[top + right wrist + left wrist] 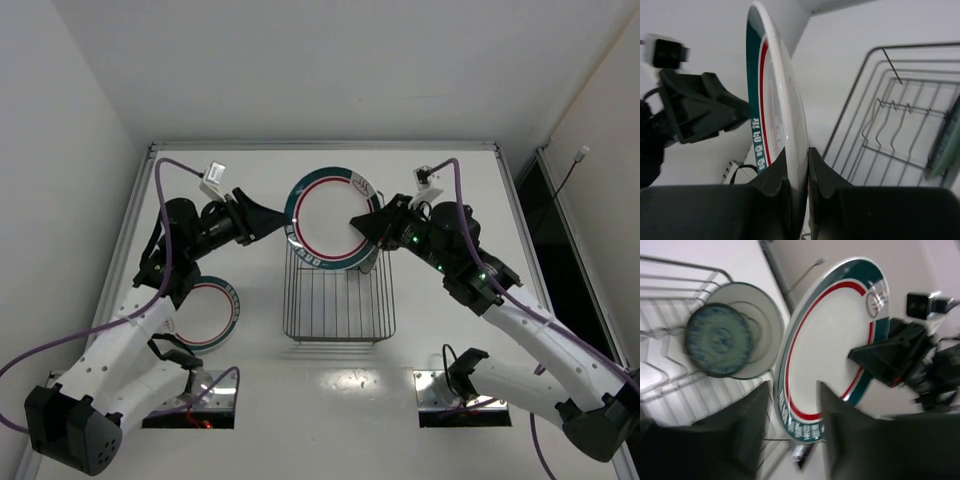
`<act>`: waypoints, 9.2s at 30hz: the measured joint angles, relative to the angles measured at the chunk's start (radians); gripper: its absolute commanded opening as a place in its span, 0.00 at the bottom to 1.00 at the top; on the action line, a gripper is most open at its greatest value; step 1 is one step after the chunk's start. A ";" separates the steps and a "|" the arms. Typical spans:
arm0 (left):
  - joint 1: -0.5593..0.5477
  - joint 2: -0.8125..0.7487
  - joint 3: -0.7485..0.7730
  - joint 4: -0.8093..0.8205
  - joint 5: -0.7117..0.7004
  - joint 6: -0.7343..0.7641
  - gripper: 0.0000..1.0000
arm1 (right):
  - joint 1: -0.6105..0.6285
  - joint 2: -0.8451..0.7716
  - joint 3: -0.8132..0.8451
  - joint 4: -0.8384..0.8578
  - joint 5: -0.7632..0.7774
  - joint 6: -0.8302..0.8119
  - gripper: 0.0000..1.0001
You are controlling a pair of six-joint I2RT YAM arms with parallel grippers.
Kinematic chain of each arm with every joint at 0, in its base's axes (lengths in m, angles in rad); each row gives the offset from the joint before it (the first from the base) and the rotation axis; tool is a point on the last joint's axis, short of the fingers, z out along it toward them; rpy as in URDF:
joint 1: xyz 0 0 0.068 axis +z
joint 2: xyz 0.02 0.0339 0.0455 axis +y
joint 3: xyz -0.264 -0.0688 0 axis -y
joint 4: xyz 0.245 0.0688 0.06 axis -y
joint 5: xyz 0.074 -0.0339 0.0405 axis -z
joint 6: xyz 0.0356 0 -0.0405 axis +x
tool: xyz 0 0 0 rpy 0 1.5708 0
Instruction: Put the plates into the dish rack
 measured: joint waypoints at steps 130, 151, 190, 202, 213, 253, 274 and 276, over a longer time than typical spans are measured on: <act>0.326 0.763 0.338 -0.437 -0.461 0.158 0.04 | 0.346 0.194 0.386 -0.695 0.791 -0.055 0.62; 0.415 0.166 -0.312 -0.444 -0.490 0.136 0.61 | 0.346 0.193 0.349 -0.647 0.712 -0.056 0.85; 0.292 -0.066 -0.135 -0.019 0.051 -0.117 0.00 | 0.164 0.000 0.072 -0.089 0.177 -0.105 1.00; 0.091 -0.053 -0.193 0.314 0.085 -0.325 0.00 | 0.048 0.200 0.010 0.114 -0.105 -0.047 0.21; 0.053 0.028 -0.082 0.030 0.097 -0.111 0.64 | 0.040 0.138 0.197 -0.196 0.122 -0.076 0.00; 0.100 -0.140 0.018 -0.748 -1.041 0.420 1.00 | 0.296 0.982 0.893 -1.222 0.914 0.234 0.00; 0.100 -0.142 0.018 -0.740 -1.044 0.427 1.00 | 0.300 0.932 0.844 -1.127 0.912 0.211 0.00; 0.099 -0.142 0.018 -0.740 -1.044 0.427 1.00 | 0.300 0.935 0.841 -1.125 0.909 0.209 0.00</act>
